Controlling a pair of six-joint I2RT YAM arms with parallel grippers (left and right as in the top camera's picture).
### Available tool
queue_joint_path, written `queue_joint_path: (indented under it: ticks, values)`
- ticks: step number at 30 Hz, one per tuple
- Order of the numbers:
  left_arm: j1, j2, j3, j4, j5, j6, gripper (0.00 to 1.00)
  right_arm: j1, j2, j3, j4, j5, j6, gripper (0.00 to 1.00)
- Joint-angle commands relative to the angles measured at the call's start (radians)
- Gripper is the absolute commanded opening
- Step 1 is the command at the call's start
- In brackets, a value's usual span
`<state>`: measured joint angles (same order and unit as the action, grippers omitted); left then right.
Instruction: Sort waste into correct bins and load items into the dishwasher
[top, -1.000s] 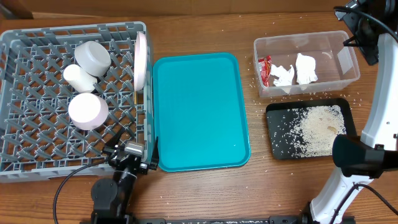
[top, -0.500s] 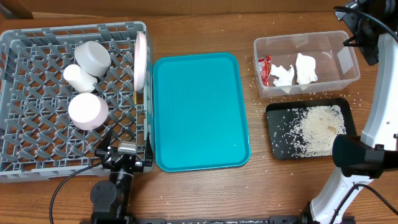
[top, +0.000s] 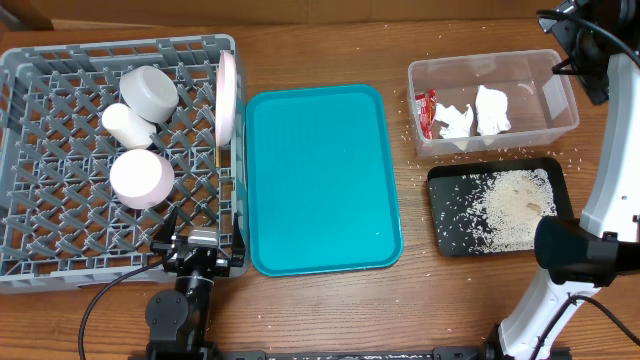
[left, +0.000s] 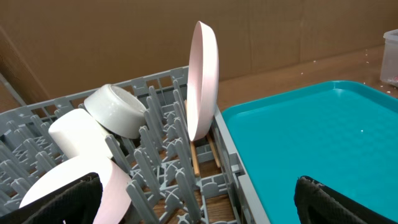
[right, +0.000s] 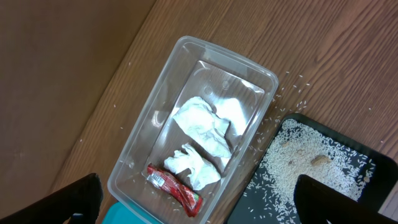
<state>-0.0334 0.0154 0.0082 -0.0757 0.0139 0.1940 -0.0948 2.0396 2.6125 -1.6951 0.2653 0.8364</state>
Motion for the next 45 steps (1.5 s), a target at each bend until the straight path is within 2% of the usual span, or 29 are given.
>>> queue_joint_path:
  ticks: [1, 32, 45]
  values:
    - [-0.006, -0.012, -0.003, -0.002, -0.006, 0.005, 1.0, 0.002, 0.001, 0.005, 0.003, 0.003, -0.006, 1.0]
    - [-0.006, -0.012, -0.003, -0.002, -0.006, 0.005, 1.0, 0.002, -0.002, 0.005, 0.003, 0.003, -0.006, 1.0]
    - [-0.006, -0.012, -0.003, -0.002, -0.006, 0.005, 1.0, 0.002, -0.15, 0.005, 0.01, 0.104, -0.007, 1.0]
